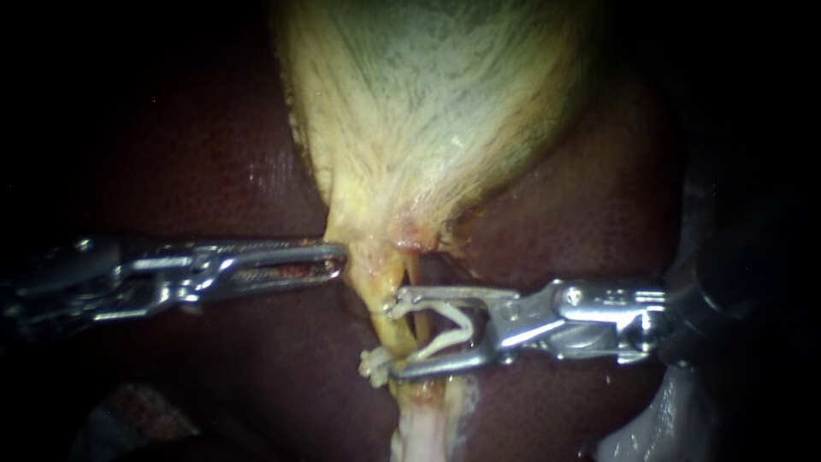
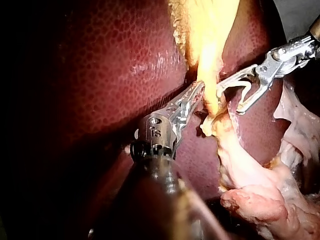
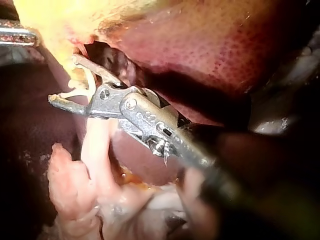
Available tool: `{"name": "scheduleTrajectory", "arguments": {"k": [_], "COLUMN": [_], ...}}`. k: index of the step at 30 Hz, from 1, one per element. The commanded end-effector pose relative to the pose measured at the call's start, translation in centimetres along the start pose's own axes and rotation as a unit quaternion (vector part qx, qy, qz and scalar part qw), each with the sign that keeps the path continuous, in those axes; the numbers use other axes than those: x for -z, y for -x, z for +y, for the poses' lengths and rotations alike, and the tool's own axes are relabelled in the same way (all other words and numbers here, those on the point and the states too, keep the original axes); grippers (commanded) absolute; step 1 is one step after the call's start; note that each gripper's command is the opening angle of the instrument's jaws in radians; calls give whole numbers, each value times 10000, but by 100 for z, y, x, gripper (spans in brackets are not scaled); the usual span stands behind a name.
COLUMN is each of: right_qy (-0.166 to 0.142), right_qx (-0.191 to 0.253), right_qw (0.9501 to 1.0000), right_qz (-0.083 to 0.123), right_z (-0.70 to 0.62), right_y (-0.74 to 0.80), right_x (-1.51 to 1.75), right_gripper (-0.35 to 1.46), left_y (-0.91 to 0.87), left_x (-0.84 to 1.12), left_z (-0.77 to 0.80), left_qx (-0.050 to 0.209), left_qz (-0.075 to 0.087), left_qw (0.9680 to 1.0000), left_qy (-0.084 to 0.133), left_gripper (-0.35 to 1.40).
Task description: Clipping third clip left tube
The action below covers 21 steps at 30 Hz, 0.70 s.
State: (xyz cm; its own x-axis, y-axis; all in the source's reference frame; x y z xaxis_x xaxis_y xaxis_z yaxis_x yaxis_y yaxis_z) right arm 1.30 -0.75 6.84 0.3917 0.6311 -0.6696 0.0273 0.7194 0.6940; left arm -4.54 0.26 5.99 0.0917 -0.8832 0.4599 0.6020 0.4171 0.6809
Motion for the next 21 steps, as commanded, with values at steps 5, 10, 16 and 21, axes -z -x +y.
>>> {"name": "scheduleTrajectory", "arguments": {"k": [5,10,16,21], "right_qy": [84,124,89,-336], "right_qx": [-12,10,16,-1], "right_qw": [9998,9997,9996,9987], "right_qz": [-153,-232,-258,-370], "right_z": [18,19,10,-9], "right_y": [10,24,32,35], "right_x": [-1,-16,-47,-67], "right_gripper": [56,56,57,57], "left_y": [1,3,4,5], "left_x": [4,6,3,2], "left_z": [-6,-9,-10,-11], "left_qx": [9,18,22,23], "left_qz": [-17,-31,-33,-34], "left_qw": [10000,10000,10000,10000], "left_qy": [2,1,6,8], "left_gripper": [-35,-35,-35,-35]}}
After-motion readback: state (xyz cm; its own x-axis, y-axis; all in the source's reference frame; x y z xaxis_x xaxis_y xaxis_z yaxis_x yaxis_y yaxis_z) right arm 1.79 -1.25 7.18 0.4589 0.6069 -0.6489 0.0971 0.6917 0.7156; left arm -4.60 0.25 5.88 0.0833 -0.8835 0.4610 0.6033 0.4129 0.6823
